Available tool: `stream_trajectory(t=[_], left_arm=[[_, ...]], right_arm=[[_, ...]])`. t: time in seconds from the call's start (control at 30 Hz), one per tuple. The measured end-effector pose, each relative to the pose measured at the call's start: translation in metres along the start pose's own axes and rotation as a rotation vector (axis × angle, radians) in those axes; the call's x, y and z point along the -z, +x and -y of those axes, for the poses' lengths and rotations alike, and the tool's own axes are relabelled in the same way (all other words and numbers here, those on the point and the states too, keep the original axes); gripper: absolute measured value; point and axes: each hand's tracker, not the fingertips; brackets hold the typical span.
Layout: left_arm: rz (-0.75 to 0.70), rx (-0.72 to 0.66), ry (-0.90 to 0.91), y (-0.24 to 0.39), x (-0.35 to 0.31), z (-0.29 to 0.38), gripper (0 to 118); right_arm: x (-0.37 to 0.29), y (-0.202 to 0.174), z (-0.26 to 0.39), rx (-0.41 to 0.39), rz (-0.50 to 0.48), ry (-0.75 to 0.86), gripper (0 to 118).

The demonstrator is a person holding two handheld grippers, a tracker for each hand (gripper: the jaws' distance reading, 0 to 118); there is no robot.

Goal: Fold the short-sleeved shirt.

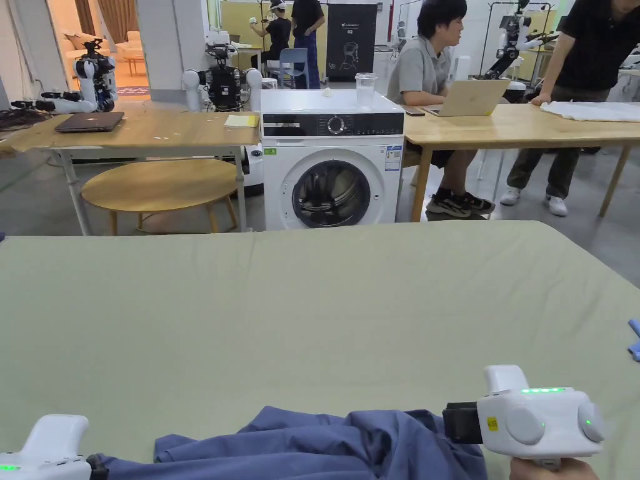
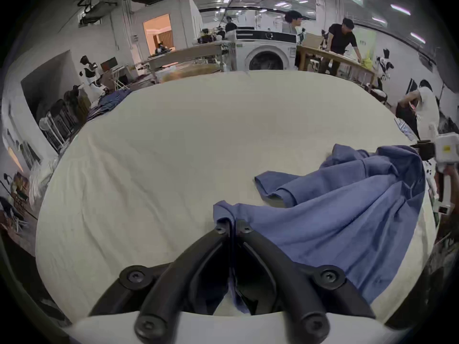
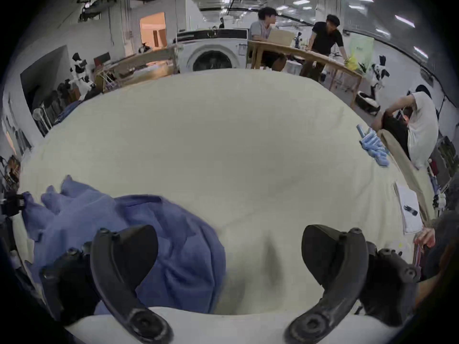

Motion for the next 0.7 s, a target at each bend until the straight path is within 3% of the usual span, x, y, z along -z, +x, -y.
stream_trajectory(t=[0.1, 0.17, 0.2, 0.23, 0.27, 0.3, 0.33, 0.37, 0.47, 0.6, 0.7], left_arm=[[-0.001, 0.001, -0.010, -0.004, 0.007, -0.004, 0], [-0.003, 0.004, -0.014, -0.002, 0.008, -0.004, 0], [-0.003, 0.007, -0.016, -0.003, 0.012, -0.007, 0], [-0.007, 0.010, -0.017, -0.002, 0.012, -0.007, 0], [-0.009, 0.012, -0.017, -0.002, 0.012, -0.007, 0], [-0.013, 0.016, -0.020, -0.002, 0.011, -0.007, 0], [-0.017, 0.021, -0.020, -0.004, 0.014, -0.009, 0], [-0.017, 0.027, -0.018, -0.005, 0.012, -0.009, 0], [-0.031, 0.035, -0.004, -0.011, 0.002, -0.016, 0], [-0.090, 0.064, 0.072, -0.024, -0.030, -0.035, 0], [-0.137, 0.077, 0.135, -0.035, -0.061, -0.057, 0]], right_arm=[[0.010, -0.009, 0.005, 0.010, -0.014, -0.073, 116], [0.020, -0.015, 0.013, -0.017, 0.030, -0.182, 114], [0.024, -0.016, 0.018, -0.024, 0.029, -0.236, 103], [0.023, -0.014, 0.024, 0.026, -0.031, -0.243, 85], [0.014, -0.012, 0.024, 0.102, -0.041, -0.185, 76], [0.008, -0.013, 0.022, 0.099, -0.028, -0.178, 53], [0.001, -0.014, 0.018, 0.075, -0.049, -0.180, 16], [-0.008, -0.014, 0.016, 0.041, -0.001, -0.145, 9], [-0.036, -0.002, 0.006, 0.105, -0.128, -0.114, 9], [-0.097, 0.007, -0.018, 0.136, -0.167, 0.063, 9], [-0.146, 0.006, -0.041, 0.100, -0.189, 0.176, 9]])
